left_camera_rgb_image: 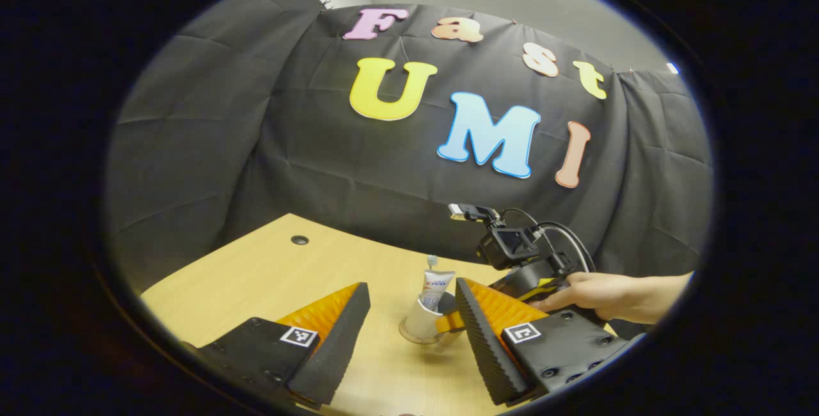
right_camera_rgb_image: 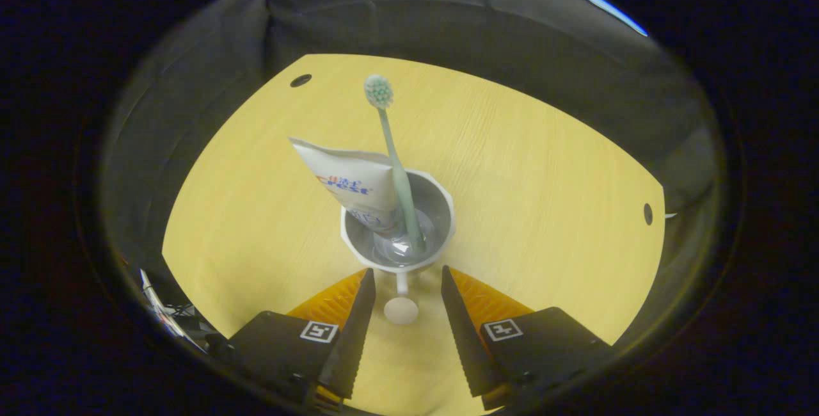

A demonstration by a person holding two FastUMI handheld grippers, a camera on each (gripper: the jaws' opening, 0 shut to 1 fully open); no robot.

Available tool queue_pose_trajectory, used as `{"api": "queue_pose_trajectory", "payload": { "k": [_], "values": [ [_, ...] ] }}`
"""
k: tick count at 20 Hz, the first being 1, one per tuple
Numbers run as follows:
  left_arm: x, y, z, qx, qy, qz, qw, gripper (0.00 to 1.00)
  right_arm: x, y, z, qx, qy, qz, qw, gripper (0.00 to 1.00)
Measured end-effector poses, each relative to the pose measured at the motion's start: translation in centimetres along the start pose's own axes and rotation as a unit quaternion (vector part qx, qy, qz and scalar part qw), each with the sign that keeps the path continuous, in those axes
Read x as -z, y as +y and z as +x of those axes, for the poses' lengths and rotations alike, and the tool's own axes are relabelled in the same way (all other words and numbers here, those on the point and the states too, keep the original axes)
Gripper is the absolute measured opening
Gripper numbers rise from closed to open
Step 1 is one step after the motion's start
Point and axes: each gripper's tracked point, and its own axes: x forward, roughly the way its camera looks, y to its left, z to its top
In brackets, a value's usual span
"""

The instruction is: Put the toothbrush and toothpaste on the desktop into the cup, then pick up the cup and place it on the coaster on the desktop.

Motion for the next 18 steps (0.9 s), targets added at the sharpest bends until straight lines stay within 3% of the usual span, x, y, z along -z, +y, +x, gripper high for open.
{"api": "queue_pose_trajectory", "payload": {
  "k": [1,4,6,11,14,18],
  "values": [
    [-0.1,-0.3,0.1,0.002,-0.001,0.002,1.000,0.92,-0.2,-0.1,-0.9,0.000,-0.011,0.000,1.000,0.77],
    [-0.5,-0.9,0.4,0.004,-0.005,0.007,1.000,0.90,-0.5,-0.4,-3.7,-0.004,-0.051,0.010,0.999,0.81],
    [-0.9,-1.5,0.6,0.006,-0.008,0.007,1.000,0.92,-0.5,-0.8,-6.0,-0.008,-0.080,0.023,0.996,0.89],
    [-1.9,-4.1,1.3,0.018,-0.018,0.021,0.999,0.90,0.7,-3.3,-11.8,-0.004,-0.154,0.067,0.986,0.92],
    [-2.6,-6.4,1.6,0.033,-0.023,0.022,0.999,0.92,1.9,-5.7,-15.3,0.014,-0.235,0.088,0.968,0.90],
    [-3.7,-9.5,1.9,0.048,-0.037,0.033,0.998,0.90,3.7,-9.0,-20.2,0.074,-0.338,0.088,0.934,0.93]
  ]
}}
